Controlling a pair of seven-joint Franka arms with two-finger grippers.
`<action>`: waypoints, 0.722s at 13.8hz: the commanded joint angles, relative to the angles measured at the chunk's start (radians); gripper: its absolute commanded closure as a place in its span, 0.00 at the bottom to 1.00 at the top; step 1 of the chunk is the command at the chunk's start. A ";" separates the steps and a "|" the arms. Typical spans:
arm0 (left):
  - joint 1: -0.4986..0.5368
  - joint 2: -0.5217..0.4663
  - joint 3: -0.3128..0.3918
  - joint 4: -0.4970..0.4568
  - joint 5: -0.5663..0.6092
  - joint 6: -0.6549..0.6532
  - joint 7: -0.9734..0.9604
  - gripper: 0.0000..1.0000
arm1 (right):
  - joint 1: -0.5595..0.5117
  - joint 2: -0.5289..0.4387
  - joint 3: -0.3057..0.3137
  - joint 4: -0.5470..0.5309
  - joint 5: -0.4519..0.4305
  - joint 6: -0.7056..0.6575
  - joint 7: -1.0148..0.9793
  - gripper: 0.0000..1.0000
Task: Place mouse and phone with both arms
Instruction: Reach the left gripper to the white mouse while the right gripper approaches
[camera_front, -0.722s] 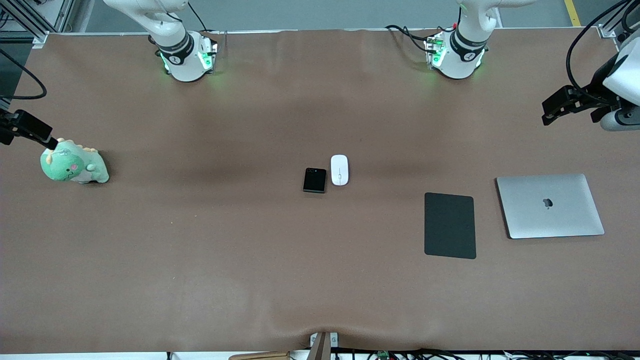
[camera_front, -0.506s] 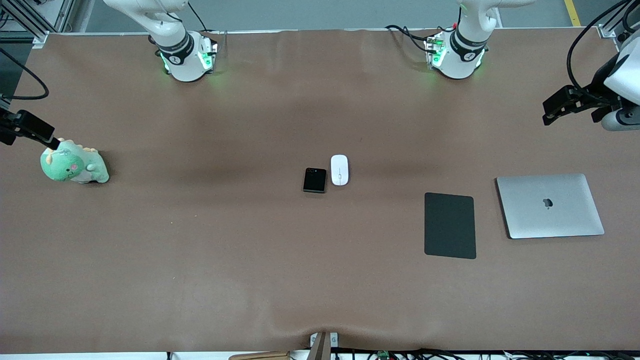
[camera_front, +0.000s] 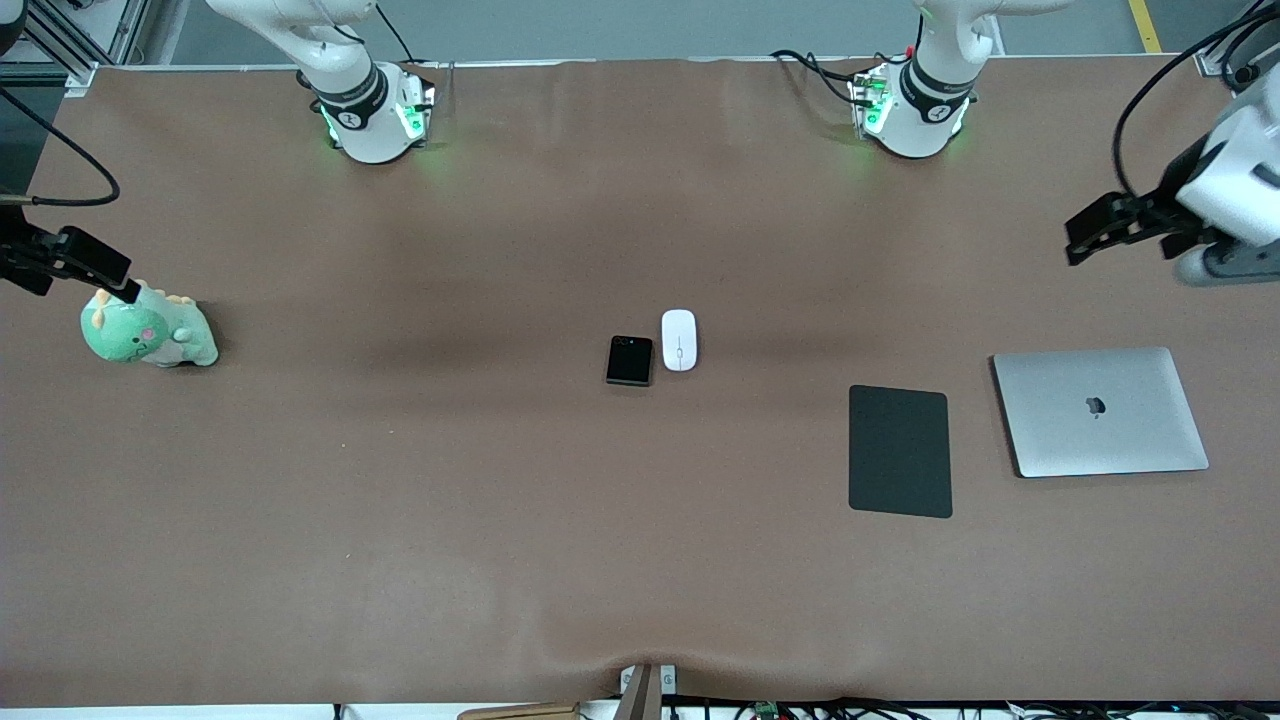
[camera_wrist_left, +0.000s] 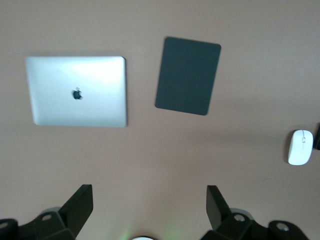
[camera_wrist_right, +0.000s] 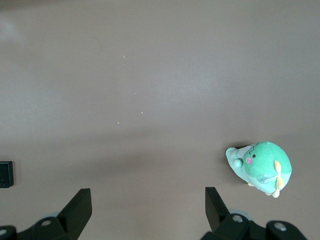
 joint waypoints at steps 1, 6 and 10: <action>-0.063 0.096 -0.052 0.025 -0.019 0.038 -0.101 0.00 | -0.009 0.000 0.002 0.005 -0.014 -0.002 -0.002 0.00; -0.251 0.248 -0.068 -0.032 -0.018 0.234 -0.268 0.00 | -0.009 -0.006 -0.002 0.023 -0.039 0.001 -0.004 0.00; -0.340 0.265 -0.069 -0.220 -0.019 0.510 -0.343 0.00 | 0.043 0.000 0.005 0.055 -0.019 -0.016 -0.008 0.00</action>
